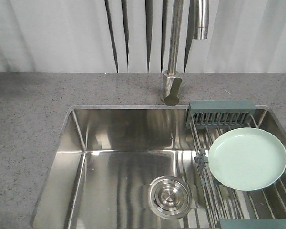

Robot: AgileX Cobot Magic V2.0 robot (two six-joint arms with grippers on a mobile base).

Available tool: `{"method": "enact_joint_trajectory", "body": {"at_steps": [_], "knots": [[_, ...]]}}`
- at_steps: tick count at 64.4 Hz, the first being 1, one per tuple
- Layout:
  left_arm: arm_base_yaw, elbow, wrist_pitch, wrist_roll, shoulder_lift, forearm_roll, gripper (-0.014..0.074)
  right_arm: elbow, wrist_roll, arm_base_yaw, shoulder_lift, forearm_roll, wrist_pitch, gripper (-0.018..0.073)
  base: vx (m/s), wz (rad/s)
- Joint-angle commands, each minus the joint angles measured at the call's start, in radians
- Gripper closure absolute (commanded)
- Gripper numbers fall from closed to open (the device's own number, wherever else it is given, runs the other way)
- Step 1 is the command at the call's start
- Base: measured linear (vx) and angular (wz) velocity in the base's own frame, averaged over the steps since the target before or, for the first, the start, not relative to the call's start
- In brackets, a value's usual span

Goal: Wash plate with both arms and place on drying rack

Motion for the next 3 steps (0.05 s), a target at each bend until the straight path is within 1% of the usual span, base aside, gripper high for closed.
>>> {"method": "enact_joint_trajectory", "body": {"at_steps": [1, 3], "knots": [[0.001, 0.015, -0.079, -0.012, -0.016, -0.002, 0.0601, 0.017, -0.009, -0.006, -0.015, -0.005, -0.082, 0.0569, 0.00, 0.00], [0.001, 0.015, -0.079, -0.012, -0.016, -0.002, 0.0601, 0.017, -0.009, -0.006, -0.015, -0.005, -0.082, 0.0569, 0.00, 0.00]]}}
